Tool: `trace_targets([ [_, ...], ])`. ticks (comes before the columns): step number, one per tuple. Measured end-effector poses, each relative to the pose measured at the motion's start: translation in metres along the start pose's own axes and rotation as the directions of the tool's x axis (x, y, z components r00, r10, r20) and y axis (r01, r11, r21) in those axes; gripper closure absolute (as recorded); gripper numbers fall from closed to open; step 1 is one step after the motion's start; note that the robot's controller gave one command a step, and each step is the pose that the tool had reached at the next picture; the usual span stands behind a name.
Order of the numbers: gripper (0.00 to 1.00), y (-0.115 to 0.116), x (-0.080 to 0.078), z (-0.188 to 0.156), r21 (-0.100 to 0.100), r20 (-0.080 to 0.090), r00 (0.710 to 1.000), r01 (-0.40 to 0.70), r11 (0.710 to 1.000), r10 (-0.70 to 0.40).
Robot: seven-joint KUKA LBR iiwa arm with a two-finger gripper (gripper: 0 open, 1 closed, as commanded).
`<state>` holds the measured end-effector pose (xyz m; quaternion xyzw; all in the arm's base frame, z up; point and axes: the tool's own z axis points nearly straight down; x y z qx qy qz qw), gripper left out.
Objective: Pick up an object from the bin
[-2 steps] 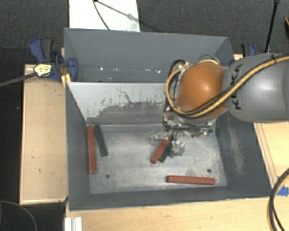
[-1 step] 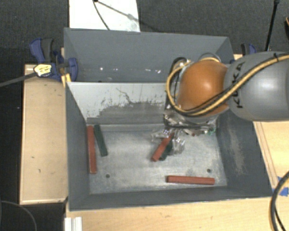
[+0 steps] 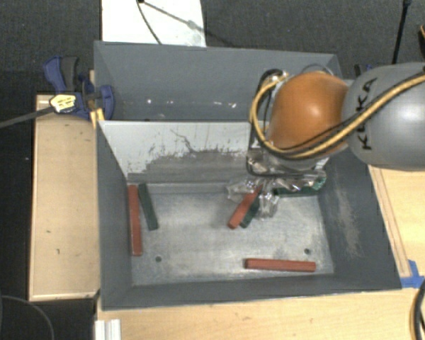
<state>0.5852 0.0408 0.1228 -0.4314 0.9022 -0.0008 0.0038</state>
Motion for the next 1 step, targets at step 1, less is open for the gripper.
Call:
trace_targets([
  [1,1.0,-0.0003,-0.0011,-0.0024,-0.002,0.0,1.0,-0.005,1.0,0.005],
])
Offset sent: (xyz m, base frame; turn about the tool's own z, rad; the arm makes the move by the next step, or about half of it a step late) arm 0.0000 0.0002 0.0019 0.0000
